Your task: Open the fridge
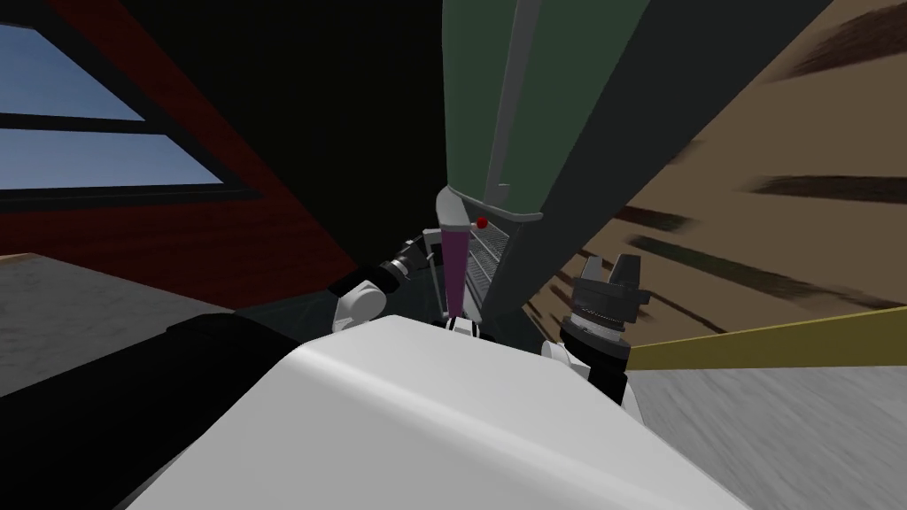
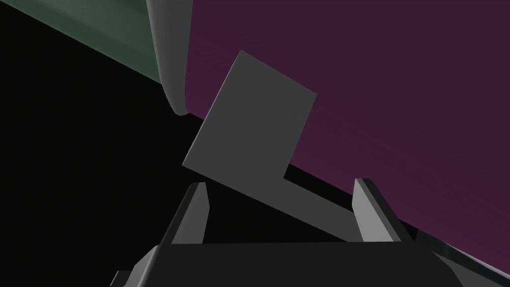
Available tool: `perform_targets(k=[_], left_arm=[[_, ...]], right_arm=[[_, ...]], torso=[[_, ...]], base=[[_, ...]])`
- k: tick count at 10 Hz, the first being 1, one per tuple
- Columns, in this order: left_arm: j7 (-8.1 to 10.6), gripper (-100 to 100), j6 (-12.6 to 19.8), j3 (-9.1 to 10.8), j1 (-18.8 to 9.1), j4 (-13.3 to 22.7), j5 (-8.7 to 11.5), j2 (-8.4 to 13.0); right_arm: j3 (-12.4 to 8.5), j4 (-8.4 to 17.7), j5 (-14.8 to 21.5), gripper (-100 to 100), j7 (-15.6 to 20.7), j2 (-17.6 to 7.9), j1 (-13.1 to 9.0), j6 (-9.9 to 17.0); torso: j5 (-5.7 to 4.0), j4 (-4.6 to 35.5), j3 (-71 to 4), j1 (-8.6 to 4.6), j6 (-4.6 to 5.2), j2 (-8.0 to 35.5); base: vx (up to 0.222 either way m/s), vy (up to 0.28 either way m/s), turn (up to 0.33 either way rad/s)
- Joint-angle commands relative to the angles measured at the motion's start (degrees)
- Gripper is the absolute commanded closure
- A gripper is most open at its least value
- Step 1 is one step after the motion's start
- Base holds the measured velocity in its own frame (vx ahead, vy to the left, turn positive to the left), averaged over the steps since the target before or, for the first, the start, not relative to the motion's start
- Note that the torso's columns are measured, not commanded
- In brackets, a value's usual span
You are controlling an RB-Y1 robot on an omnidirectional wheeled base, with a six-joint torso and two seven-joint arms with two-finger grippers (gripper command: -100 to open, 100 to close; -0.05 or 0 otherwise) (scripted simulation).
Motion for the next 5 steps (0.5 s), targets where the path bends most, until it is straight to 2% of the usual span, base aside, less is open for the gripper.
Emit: perform_targets(k=[1,2,4,5], left_arm=[[-0.03,100,-0.61,-2.11,-1.56,-0.24,-0.84,0.28],[-0.03,100,-0.61,-2.11,-1.56,-0.24,-0.84,0.28],[0.16,100,-0.14,-4.97,-2.35,-0.31,-1.63,0.92],[0.16,100,-0.14,-4.97,-2.35,-0.31,-1.63,0.92]], right_arm=[[0.0,0.0,0.0,0,0.0,0.01,0.01,0.0],[0.0,0.0,0.0,0,0.0,0.0,0.0,0.0],[0.0,0.0,0.0,0,0.0,0.0,0.0,0.0],[0.0,0.0,0.0,0,0.0,0.0,0.0,0.0]], torso=[[-0.04,0.04,0.08,-0.14,-0.05,0.11],[0.01,0.03,0.17,0.11,-0.04,0.24],[0.05,0.07,0.46,0.03,-0.17,0.63],[0.05,0.14,0.48,0.18,-0.17,0.66]], base=[[-0.056,0.324,-0.081],[-0.061,0.298,-0.074],[-0.061,0.33,-0.122],[-0.039,0.344,-0.071]])
